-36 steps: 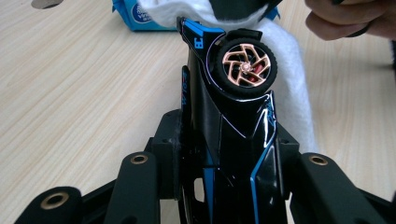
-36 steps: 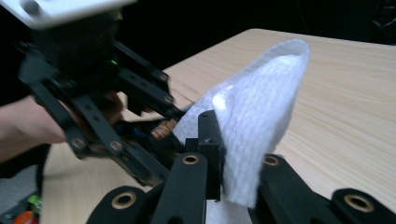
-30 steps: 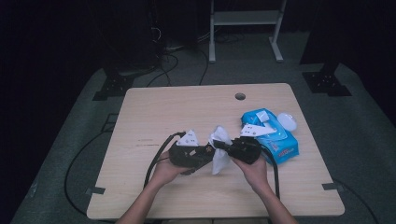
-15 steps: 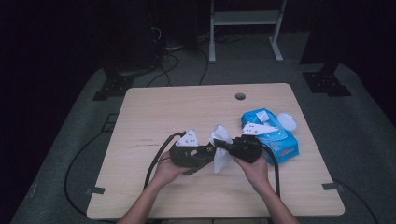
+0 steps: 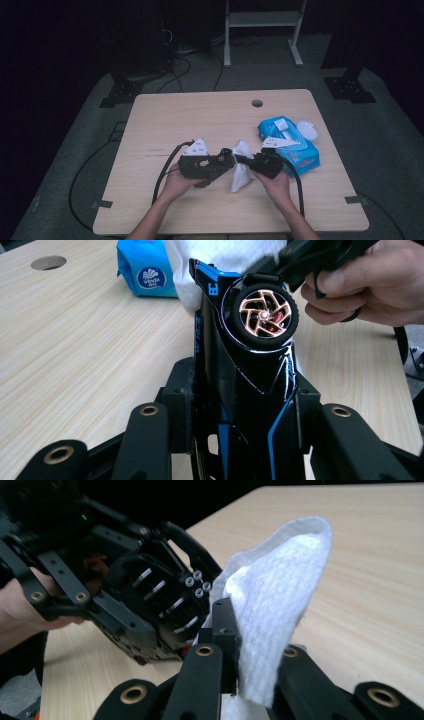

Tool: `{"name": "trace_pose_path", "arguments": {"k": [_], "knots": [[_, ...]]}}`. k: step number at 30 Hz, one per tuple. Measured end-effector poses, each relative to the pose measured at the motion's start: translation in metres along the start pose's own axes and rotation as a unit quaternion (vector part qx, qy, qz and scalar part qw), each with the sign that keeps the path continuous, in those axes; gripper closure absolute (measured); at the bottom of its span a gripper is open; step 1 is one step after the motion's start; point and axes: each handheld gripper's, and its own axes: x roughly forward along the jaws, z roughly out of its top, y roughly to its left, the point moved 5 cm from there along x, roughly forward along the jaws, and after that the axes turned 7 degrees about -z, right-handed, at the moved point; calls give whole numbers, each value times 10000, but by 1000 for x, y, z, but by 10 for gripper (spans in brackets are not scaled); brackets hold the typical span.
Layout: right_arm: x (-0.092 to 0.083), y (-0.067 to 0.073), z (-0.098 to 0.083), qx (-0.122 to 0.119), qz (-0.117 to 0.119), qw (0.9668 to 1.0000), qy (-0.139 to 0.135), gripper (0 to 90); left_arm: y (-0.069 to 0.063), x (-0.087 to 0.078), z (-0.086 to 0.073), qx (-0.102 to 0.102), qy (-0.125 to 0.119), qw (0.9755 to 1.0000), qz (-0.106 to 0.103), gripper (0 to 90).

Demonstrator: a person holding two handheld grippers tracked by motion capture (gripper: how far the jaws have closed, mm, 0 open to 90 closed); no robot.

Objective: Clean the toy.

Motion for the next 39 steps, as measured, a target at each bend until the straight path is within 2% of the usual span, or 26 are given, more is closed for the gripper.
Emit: {"name": "trace_pose_path", "arguments": {"k": [7,11,13,15,17,19,21,23,26,27,29,32,36,39], "knots": [[-6,6,11,-32,96,9996,-252,863,0,-1,2,-12,-29,10000,-25,575],[-3,1,3,187,136,9996,-176,863,0,-2,3,-9,-42,10000,-42,575],[1,0,-5,130,45,9999,-8,863,1,-2,2,-11,-35,10000,-42,575],[1,0,-6,139,25,9999,-6,863,0,-1,1,-18,-16,10000,-43,574],[-2,1,-1,119,28,9999,-85,863,1,-1,1,-26,16,10000,-49,575],[-7,4,7,179,129,9994,-279,863,1,1,0,-5,70,10000,-35,574],[-9,7,12,80,150,9993,-340,863,1,2,0,-17,73,10000,-42,575],[-8,9,11,17,125,9995,-279,863,1,2,1,-26,55,10000,-44,574],[-6,6,5,106,131,9995,-264,862,0,4,0,43,150,9999,-29,574],[-5,4,2,31,16,9999,-166,862,0,4,-1,-4,149,9999,-76,575],[-5,3,-1,43,7,9999,-116,862,0,6,-2,2,147,9999,-69,574],[-5,4,0,-114,-83,9999,-48,862,1,7,-2,-52,100,9999,-112,575],[-11,10,11,-144,-16,9996,-257,863,2,11,-2,4,250,9996,-103,574],[-11,17,18,-262,46,9991,-328,863,1,12,-1,28,225,9997,-125,574]]}}
